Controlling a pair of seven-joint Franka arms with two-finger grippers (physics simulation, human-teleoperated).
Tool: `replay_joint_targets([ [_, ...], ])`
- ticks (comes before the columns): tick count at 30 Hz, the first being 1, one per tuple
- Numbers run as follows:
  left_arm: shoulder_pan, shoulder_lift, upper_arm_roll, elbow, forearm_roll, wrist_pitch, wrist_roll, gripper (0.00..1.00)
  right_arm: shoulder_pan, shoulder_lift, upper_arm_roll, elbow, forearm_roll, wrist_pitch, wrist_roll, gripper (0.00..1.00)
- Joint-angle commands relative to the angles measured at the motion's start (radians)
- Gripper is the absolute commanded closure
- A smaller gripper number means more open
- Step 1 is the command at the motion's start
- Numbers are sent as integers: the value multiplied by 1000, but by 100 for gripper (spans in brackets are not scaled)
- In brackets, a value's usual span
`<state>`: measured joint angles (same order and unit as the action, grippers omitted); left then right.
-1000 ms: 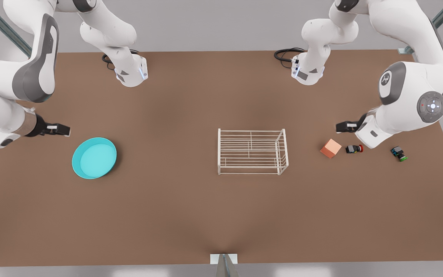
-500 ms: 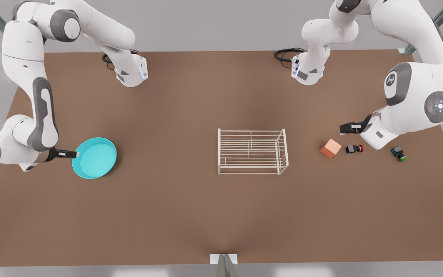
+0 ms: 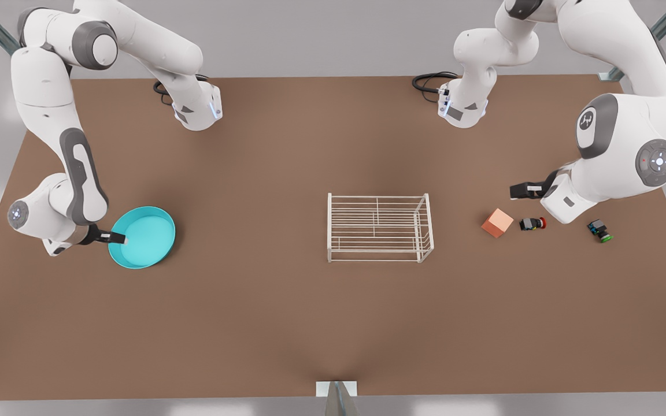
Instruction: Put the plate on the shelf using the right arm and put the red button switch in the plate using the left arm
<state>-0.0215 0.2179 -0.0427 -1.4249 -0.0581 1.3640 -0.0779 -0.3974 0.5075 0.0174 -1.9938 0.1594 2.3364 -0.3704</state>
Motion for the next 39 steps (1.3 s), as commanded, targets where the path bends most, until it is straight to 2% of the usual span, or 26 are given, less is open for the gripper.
replay_joint_targets([
  [1,0,-3,0,1,0,-10,-2,0,-1,3,1,-3,22,40,-101,0],
  [3,0,-2,0,1,0,-10,-2,0,-1,11,1,-3,32,35,-102,6],
  [5,0,-2,0,1,0,-10,-2,0,-1,11,1,-8,34,34,-102,27],
  [6,0,-2,0,1,1,-10,0,0,-1,9,1,-8,34,32,-102,32],
  [10,2,-2,0,1,1,-11,-2,0,-8,17,1,1,32,32,-116,42],
  [14,2,-2,0,1,3,-11,0,0,-8,28,1,7,32,32,-116,46],
  [15,2,-2,0,1,3,-11,0,0,-8,28,1,7,32,32,-116,49],
  [16,2,-2,0,1,3,-11,0,0,-8,26,2,9,32,29,-117,59],
  [17,2,-2,0,1,3,-11,0,0,-8,22,2,9,32,23,-117,65],
  [20,2,-2,0,1,4,-11,0,0,-8,11,6,18,32,-2,-133,77],
  [30,2,-2,0,1,4,-11,0,0,2,3,30,135,77,-123,-145,79],
  [35,2,-2,0,1,6,-13,0,0,2,2,79,217,98,-200,-145,79],
  [39,2,-3,0,4,3,-32,-3,0,3,5,156,305,132,-247,-145,79],
])
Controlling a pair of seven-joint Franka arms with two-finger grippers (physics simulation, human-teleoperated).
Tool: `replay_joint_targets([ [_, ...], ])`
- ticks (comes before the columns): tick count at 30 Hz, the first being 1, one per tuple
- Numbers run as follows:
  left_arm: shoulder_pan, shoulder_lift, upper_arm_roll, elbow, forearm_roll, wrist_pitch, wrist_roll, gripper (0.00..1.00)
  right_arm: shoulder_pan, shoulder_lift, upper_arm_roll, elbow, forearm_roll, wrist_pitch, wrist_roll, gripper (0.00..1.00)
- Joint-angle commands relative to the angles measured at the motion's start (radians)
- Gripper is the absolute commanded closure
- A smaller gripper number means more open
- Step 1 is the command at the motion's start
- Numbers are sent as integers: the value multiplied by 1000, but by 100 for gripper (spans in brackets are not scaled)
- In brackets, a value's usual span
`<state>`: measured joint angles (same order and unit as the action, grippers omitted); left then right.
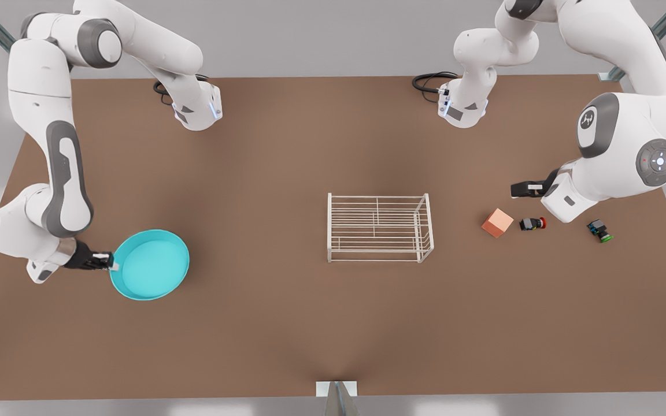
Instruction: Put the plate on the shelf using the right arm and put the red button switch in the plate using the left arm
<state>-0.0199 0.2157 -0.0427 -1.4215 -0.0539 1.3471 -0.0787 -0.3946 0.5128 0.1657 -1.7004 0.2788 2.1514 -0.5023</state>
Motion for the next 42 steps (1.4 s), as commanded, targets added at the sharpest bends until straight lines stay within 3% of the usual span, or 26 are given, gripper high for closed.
replay_joint_targets([
  [1,0,-2,0,3,-1,-17,-3,0,0,0,26,19,36,-62,-13,79],
  [9,11,2,1,1,0,-13,0,0,36,12,166,130,180,-93,-1,79],
  [23,11,-1,0,1,2,-14,-1,0,398,182,170,470,217,-81,341,79],
  [31,12,1,0,1,2,-14,0,0,579,220,169,487,206,5,341,79],
  [34,12,-1,0,1,2,-16,0,0,654,274,159,579,204,10,346,79],
  [42,14,1,0,1,2,-16,2,0,783,306,155,567,160,15,410,79],
])
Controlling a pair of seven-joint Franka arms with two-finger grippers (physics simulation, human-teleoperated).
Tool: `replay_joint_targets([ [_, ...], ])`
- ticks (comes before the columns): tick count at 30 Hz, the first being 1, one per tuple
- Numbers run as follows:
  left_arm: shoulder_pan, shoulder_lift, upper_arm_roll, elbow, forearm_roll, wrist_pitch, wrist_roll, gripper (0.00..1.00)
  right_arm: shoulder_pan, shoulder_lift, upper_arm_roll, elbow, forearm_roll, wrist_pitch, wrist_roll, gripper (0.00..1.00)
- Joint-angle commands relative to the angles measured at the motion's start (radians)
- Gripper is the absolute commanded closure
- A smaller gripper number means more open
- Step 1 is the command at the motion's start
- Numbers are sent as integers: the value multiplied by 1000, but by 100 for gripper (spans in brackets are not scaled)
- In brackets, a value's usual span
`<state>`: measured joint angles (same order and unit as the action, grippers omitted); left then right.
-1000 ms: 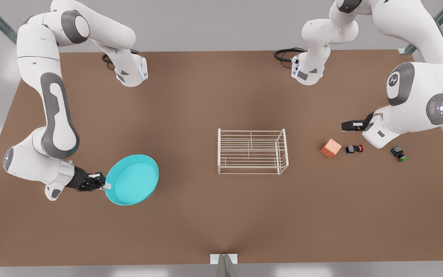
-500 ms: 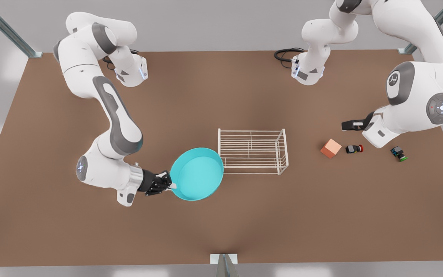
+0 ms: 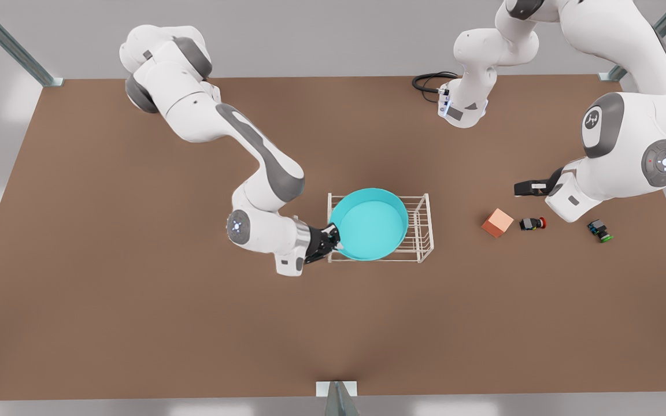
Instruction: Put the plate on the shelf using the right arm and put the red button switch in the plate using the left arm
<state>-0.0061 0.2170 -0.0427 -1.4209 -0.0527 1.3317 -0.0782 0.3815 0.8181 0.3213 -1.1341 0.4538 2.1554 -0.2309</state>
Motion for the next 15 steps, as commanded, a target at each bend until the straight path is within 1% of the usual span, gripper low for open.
replay_joint_targets([
  [1,0,-1,0,0,0,0,2,0,20,15,-1,1,-30,34,139,79],
  [3,0,-1,0,-1,0,0,2,0,39,38,-1,7,-32,73,140,79],
  [10,0,-2,0,-1,0,-2,0,0,82,70,1,20,-32,123,140,79],
  [15,0,-4,0,-1,0,-9,0,0,83,70,5,19,-26,121,134,79],
])
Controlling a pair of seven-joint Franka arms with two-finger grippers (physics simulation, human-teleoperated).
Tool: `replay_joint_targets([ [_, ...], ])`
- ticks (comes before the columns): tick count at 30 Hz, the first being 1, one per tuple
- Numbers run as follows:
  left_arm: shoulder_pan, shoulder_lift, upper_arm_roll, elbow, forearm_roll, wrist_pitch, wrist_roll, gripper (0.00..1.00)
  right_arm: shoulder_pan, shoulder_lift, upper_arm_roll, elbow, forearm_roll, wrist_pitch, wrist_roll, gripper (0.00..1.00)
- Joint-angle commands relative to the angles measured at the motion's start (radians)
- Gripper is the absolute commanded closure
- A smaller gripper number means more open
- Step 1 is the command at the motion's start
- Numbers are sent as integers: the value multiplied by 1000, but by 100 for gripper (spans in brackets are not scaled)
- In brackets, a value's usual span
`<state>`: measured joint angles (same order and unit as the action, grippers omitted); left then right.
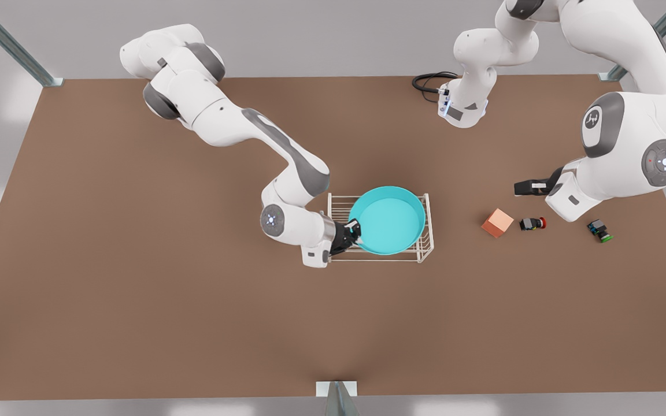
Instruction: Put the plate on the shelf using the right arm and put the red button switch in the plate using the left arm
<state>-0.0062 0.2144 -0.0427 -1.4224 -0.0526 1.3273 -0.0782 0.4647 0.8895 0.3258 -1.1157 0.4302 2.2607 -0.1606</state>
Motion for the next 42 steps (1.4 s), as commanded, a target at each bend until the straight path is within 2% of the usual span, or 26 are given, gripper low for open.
replay_joint_targets([
  [1,0,-1,0,0,0,-5,0,0,0,-1,1,1,-2,16,58,79],
  [2,0,0,0,0,0,-3,0,0,0,-3,-1,-1,-4,16,53,0],
  [8,0,2,0,0,-1,-2,-3,0,8,-37,7,1,-21,-10,61,0],
  [12,8,2,1,2,-6,4,-3,0,-20,-125,-5,-4,-34,-125,64,0],
  [13,6,3,1,2,2,4,-3,0,-67,-171,-5,-27,-79,-177,64,0],
  [14,18,14,1,0,0,3,-14,0,-156,-217,-5,-47,-226,-298,52,0],
  [16,89,98,1,2,-1,122,-17,0,-352,-247,-13,-53,-508,-608,38,0],
  [17,80,169,-5,2,17,207,77,0,-431,-245,-37,-70,-584,-688,44,0],
  [19,86,243,-6,-23,48,320,293,0,-489,-250,-166,-56,-585,-805,36,0],
  [20,92,238,-5,-90,48,378,340,0,-495,-277,-246,-42,-587,-851,35,0],
  [21,107,223,-5,-208,47,493,538,0,-497,-343,-284,-41,-585,-883,36,0],
  [23,117,223,-5,-331,27,642,695,0,-514,-515,-281,-64,-574,-968,52,0],
  [24,133,214,-3,-332,20,636,759,0,-515,-621,-283,-137,-567,-972,76,0],
  [25,141,217,-2,-345,20,635,1065,0,-514,-682,-281,-174,-538,-971,113,0],
  [27,156,221,4,-375,25,639,1435,0,-532,-785,-283,-280,-496,-969,127,0],
  [29,176,220,63,-394,30,681,1834,0,-541,-804,-284,-317,-473,-958,127,0],
  [31,178,220,83,-434,49,753,2011,0,-543,-797,-286,-315,-472,-960,124,0],
  [32,180,218,84,-472,151,834,2031,0,-552,-773,-286,-315,-467,-968,113,0],
  [34,186,220,84,-555,166,957,2052,0,-560,-759,-286,-314,-459,-961,108,0],
  [42,190,224,86,-579,169,975,2118,0,-567,-733,-287,-248,-469,-926,107,0],
])
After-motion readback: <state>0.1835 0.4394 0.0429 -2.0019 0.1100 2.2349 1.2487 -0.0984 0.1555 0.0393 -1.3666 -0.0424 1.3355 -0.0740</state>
